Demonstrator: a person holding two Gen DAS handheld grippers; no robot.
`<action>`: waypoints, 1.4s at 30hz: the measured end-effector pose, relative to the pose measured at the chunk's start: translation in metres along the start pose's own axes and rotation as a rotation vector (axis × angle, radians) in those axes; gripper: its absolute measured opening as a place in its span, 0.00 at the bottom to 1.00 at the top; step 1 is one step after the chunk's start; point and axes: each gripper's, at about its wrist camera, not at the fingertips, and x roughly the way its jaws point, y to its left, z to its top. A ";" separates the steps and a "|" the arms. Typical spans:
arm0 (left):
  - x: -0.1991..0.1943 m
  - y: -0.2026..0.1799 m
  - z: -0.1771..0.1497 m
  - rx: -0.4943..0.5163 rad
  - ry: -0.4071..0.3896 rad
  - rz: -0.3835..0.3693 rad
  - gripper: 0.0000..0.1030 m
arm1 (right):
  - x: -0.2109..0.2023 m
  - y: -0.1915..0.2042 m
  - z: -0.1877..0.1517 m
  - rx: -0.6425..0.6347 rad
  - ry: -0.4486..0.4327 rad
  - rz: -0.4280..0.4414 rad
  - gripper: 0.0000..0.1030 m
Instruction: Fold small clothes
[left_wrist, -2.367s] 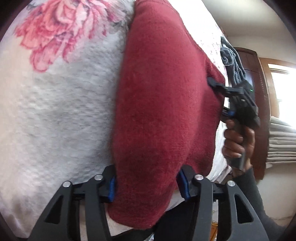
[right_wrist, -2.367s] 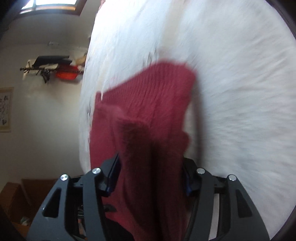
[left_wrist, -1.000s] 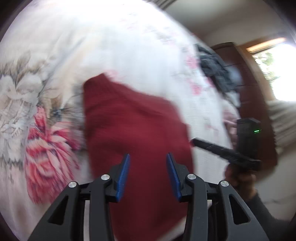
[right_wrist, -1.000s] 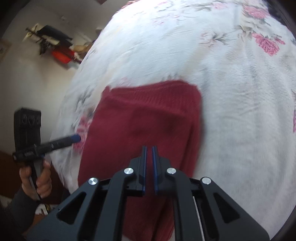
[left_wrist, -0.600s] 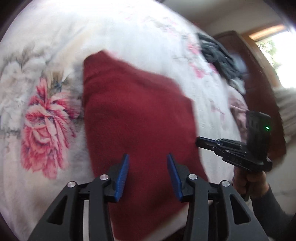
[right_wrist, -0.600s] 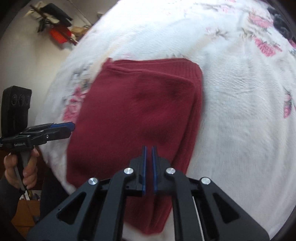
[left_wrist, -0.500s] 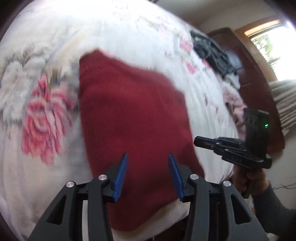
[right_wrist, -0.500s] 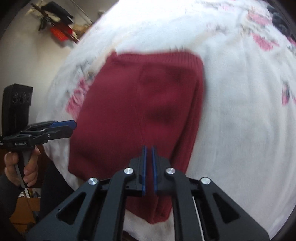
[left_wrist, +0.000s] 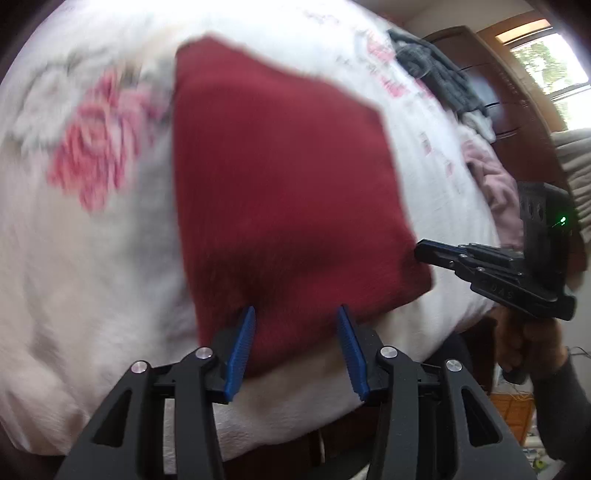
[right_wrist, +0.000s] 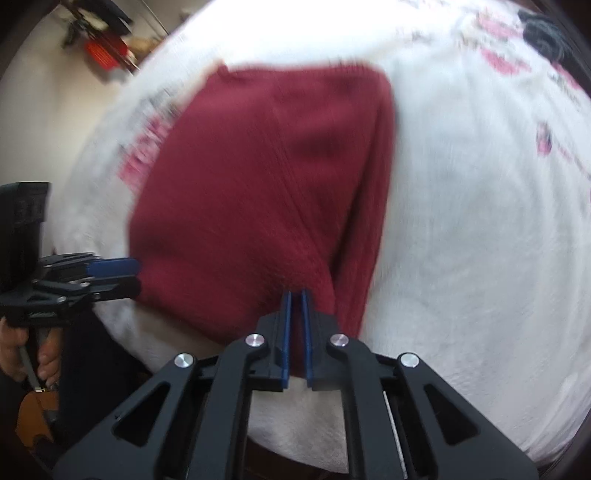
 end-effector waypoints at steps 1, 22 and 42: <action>0.004 0.002 0.000 -0.011 -0.004 0.001 0.45 | 0.007 -0.001 -0.001 0.002 0.010 -0.016 0.04; -0.088 -0.039 -0.041 0.029 -0.098 0.234 0.88 | -0.096 0.019 -0.037 0.094 -0.139 -0.174 0.89; -0.282 -0.142 -0.115 0.098 -0.350 0.451 0.90 | -0.288 0.145 -0.098 -0.002 -0.403 -0.341 0.97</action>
